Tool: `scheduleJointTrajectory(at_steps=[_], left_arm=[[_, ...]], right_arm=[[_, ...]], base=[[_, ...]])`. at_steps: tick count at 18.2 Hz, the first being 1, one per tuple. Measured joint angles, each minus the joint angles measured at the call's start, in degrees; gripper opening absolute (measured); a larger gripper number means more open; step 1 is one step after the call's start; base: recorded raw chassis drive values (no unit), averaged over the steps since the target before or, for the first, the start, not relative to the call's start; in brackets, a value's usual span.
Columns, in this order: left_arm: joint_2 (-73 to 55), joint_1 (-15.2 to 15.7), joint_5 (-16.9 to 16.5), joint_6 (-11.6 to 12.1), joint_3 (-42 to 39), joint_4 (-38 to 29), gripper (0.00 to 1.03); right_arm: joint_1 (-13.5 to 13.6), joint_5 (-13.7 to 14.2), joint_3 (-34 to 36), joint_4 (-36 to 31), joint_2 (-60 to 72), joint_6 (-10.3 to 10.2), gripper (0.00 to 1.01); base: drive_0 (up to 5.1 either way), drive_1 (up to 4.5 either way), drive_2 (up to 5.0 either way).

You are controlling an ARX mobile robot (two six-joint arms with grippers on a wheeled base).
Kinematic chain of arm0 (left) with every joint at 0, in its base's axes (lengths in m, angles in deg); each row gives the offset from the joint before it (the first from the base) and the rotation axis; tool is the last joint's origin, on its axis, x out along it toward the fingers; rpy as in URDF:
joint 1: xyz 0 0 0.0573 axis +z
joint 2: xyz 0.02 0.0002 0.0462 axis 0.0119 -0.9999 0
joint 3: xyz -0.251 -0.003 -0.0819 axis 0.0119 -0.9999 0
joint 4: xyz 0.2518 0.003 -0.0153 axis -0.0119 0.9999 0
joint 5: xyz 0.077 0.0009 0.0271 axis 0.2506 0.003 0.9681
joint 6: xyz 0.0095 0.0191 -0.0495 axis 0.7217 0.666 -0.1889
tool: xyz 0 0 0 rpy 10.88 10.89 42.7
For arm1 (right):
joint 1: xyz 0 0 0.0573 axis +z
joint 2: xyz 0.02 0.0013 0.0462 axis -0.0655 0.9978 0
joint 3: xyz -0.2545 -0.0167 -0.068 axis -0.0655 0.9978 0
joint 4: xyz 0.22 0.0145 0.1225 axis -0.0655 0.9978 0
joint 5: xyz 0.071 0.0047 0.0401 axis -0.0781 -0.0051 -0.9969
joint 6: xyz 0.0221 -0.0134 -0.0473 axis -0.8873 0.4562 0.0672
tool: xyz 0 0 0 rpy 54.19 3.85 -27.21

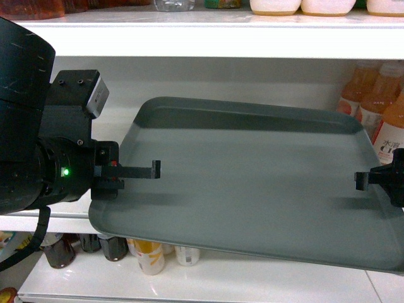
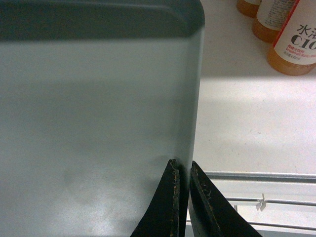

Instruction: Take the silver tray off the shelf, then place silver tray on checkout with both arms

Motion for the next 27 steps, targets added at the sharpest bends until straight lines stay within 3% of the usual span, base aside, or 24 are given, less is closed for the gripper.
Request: scheduleJointTrajectory(at_steps=[27], left_arm=[[0.0, 0.1, 0.3, 0.1, 0.0, -0.1, 0.03]], right_arm=[[0.3, 0.0, 0.0, 0.0, 0.0, 0.0, 0.03]], base=[[0.0, -4.04, 4.1]])
